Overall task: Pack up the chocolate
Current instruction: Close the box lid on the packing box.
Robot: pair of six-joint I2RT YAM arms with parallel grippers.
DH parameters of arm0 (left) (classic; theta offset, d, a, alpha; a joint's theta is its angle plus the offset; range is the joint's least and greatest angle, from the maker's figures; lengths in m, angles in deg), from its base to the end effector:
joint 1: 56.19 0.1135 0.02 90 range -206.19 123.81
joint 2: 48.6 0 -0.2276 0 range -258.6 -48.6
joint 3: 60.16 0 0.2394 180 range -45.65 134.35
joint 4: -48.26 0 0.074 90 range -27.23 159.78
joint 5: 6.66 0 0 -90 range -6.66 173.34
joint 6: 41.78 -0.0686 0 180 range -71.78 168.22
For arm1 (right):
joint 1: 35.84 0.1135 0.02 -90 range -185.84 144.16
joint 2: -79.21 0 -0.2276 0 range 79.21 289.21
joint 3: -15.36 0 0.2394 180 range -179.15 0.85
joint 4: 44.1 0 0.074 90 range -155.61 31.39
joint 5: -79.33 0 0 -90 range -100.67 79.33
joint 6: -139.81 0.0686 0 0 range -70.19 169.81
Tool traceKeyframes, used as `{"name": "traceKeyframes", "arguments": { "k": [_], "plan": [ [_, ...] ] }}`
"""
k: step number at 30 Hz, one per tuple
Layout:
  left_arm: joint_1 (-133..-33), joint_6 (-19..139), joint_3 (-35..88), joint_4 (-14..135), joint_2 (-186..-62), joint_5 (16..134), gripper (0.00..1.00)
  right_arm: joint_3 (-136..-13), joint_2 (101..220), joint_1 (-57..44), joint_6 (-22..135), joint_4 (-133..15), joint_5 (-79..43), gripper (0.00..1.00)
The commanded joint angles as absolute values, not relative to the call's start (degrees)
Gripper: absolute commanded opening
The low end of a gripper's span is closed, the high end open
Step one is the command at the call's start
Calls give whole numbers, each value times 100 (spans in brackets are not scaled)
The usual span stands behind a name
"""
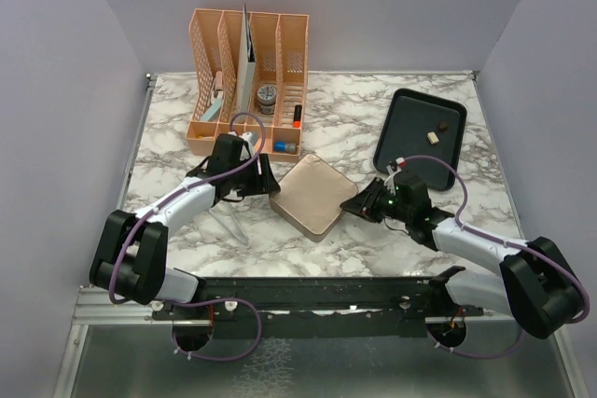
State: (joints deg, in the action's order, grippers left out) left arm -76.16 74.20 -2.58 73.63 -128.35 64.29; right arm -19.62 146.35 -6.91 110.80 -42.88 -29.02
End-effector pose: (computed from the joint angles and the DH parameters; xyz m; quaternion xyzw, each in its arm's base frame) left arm 0.2695 -0.1218 0.1447 0.0116 0.9212 -0.2814 0.2686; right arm 0.2115 0.1416 0.1243 0.1617 0.8473 0.4420 0.2463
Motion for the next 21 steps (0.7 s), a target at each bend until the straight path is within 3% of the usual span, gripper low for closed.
{"name": "traceKeyframes", "arguments": {
  "k": [1,10,16,21],
  "plan": [
    [-7628,7274,-87,7389,-12885,6218,65,-2199,14780,-644,10986,-4049,-2910,24],
    [-7649,7242,-162,7254,-12964,5988,68,-2275,14758,-648,11117,-3991,-2929,30],
    [-7649,7122,-24,7249,-13049,5810,71,-2401,14272,-642,11112,-5007,-2807,47],
    [-7666,7075,166,7238,-13132,5876,71,-2271,13878,-647,11086,-5455,-2406,48]
  ]
}}
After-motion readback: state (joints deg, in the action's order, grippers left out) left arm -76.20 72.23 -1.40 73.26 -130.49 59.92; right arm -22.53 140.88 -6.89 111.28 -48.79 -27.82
